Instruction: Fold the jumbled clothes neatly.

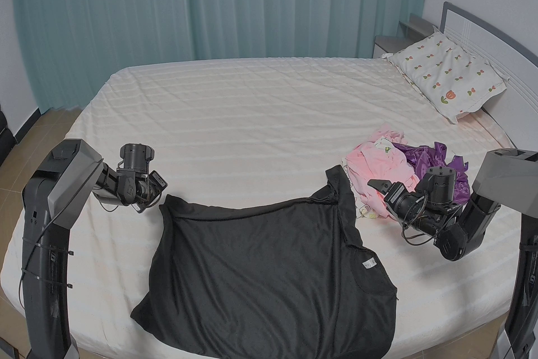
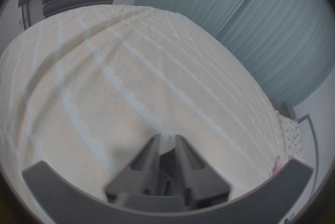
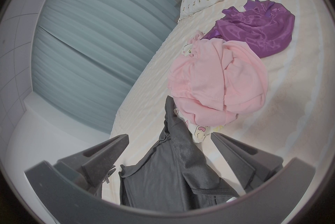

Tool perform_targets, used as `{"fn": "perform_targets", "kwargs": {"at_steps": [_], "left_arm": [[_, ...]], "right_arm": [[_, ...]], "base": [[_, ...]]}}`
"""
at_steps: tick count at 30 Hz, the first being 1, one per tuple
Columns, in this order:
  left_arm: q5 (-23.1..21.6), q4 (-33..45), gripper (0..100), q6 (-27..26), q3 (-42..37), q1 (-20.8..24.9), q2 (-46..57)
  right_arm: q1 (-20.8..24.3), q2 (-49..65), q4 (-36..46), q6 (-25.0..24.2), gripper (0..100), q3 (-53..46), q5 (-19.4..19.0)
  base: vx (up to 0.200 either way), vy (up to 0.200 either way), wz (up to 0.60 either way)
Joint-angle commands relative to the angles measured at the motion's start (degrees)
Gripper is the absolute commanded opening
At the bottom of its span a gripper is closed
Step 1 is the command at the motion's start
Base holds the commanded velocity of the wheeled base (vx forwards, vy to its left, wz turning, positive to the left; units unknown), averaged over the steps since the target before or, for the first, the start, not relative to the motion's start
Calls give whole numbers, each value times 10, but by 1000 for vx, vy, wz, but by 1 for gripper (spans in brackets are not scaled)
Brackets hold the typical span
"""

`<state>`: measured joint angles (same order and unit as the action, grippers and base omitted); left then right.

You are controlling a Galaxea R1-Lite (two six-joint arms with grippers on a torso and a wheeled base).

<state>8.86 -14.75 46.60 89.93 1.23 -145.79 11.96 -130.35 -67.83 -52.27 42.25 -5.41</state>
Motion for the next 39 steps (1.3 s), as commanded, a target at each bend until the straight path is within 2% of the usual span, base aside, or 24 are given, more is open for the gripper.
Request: {"fn": "perform_targets", "kwargs": {"at_steps": [1, 2, 9, 16, 21, 25, 31, 35, 39], "left_arm": [[-10, -3, 100, 11, -17, 11, 30], [-34, -3, 100, 25, -34, 29, 52], [-37, 0, 100, 59, -69, 87, 72], [-28, -1, 100, 46, -116, 133, 66], [-23, -6, 100, 36, -111, 140, 41], [12, -5, 100, 37, -52, 125, 4], [25, -2, 100, 41, 54, 73, -44], [25, -4, 100, 73, 116, 34, -65], [28, -4, 100, 115, 141, 7, -65]], "right_arm": [[0, 1, -6, 0, 100, -11, -1], [0, 1, -20, -1, 100, -22, -5], [1, 5, -42, -17, 100, -49, -6], [0, -2, -82, -22, 100, -74, -9], [0, -2, -85, -22, 100, -74, -9], [0, -2, -86, -23, 100, -77, -10], [0, -3, -97, -24, 100, -78, -10], [0, -3, -97, -25, 100, -78, -10], [0, -3, -98, -26, 100, -78, -9]], "base": [[0, 0, 0], [0, 0, 0], [0, 0, 0], [0, 0, 0], [0, 0, 0], [0, 0, 0], [0, 0, 0], [0, 0, 0], [0, 0, 0]]}}
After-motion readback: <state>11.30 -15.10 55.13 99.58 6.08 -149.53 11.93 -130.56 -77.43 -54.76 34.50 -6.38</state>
